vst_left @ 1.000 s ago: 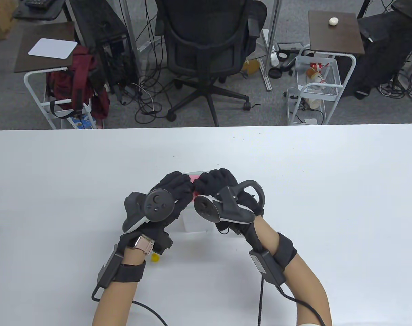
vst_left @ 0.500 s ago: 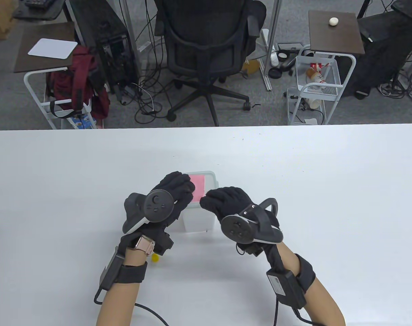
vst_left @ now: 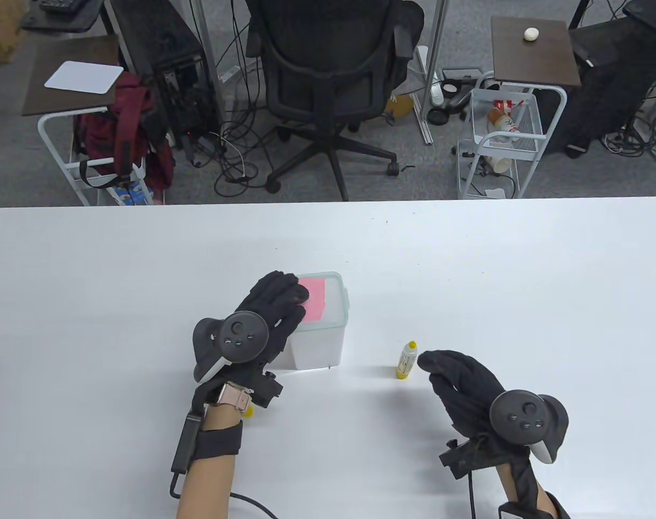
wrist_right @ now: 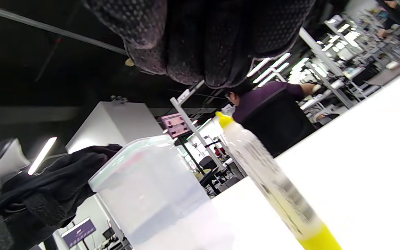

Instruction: Squeeze liquid glue on card and attach to container

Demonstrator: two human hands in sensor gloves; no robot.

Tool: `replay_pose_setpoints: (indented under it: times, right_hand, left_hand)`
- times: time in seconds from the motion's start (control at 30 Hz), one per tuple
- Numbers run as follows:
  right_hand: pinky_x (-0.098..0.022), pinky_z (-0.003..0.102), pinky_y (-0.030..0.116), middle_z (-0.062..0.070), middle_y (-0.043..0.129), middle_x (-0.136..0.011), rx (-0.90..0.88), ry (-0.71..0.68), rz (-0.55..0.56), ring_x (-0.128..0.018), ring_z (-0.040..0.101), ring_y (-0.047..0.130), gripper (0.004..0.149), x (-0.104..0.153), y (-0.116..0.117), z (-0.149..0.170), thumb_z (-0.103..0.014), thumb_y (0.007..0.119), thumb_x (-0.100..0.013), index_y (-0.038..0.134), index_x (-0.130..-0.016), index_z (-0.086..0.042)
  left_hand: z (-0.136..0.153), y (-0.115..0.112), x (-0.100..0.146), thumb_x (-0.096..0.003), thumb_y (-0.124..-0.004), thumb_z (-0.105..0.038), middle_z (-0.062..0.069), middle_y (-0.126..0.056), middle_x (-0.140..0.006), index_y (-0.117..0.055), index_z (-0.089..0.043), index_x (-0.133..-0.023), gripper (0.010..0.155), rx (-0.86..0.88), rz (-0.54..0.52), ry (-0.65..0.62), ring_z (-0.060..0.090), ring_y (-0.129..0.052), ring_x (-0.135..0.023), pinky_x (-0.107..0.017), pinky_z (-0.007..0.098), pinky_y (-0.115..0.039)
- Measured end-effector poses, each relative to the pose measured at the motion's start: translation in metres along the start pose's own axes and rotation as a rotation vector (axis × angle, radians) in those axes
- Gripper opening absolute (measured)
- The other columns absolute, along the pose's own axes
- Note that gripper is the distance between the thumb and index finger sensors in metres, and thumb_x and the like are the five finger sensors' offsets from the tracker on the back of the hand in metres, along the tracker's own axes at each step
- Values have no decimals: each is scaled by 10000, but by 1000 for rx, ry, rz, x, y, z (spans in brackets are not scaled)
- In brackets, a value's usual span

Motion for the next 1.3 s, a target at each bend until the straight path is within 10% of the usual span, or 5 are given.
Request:
replay_pose_setpoints:
  times: [0.23, 0.5, 1.3]
  right_hand:
    - [-660, 425, 744, -33, 837, -909, -94, 91, -32, -777, 231, 889, 373, 17, 7, 27, -368, 681, -536, 760, -893, -293]
    - [-647, 424, 743, -25, 830, -903, -113, 165, -20, -763, 233, 887, 374, 27, 11, 41, -380, 682, -539, 751, -894, -285]
    - [-744, 466, 607, 115, 428, -1170, 38, 441, -189, -985, 365, 621, 771, -18, 96, 59, -481, 710, -540, 331, -1141, -182]
  left_hand:
    - [-16, 29, 48, -553, -657, -471, -1, -754, -1056, -703, -287, -989, 475, 122, -179, -18, 298, -709, -1026, -773, 456, -606]
    - [-16, -10, 119, -552, -684, -456, 6, -928, -886, -793, -264, -924, 432, 415, -104, 89, 287, -925, -836, -645, 453, -769]
    - [9, -23, 134, -538, -700, -437, 9, -934, -871, -797, -256, -912, 427, 253, -97, 218, 287, -935, -818, -625, 450, -782]
Point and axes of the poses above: the tracker on the back of each hand, its own z axis roughly to the little-finger side, its own x axis roughly from the fingertips to the wrist, y = z × x, the point moved 3 cm from there along -x, roughly from the wrist to the fingertips
